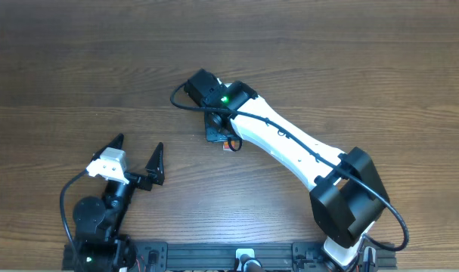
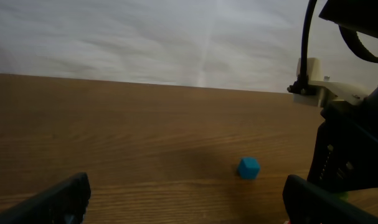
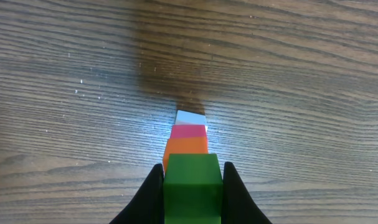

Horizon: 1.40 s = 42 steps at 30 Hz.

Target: Stack Cubes

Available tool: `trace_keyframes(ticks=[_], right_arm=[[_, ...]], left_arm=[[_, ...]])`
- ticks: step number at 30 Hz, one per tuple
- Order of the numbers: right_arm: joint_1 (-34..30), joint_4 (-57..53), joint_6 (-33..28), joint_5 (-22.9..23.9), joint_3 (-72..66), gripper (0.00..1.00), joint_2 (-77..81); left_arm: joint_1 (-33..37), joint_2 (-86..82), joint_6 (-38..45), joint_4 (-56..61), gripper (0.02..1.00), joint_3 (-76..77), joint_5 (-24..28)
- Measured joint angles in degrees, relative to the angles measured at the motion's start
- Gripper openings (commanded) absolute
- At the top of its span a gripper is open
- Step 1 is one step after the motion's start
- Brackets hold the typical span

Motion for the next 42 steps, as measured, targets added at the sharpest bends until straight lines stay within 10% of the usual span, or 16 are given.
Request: trace_keyframes(ticks=[23,33,42], right_arm=[[0.02,0.00,0.24,-0.26,0.00,0.294,0.00],[0.02,0.35,0.33,-0.46,-0.04,0.779,0.00],[0.02,0.37,-0.09,-0.48,0.11,0.897,0.00]], left_arm=[[0.00,0.00,0.00,0.00,0.998,0.00,0.00],[0.00,0.00,0.02,0.00,0.998,0.00,0.00],[0.00,0.00,0.00,0.00,0.998,0.00,0.00]])
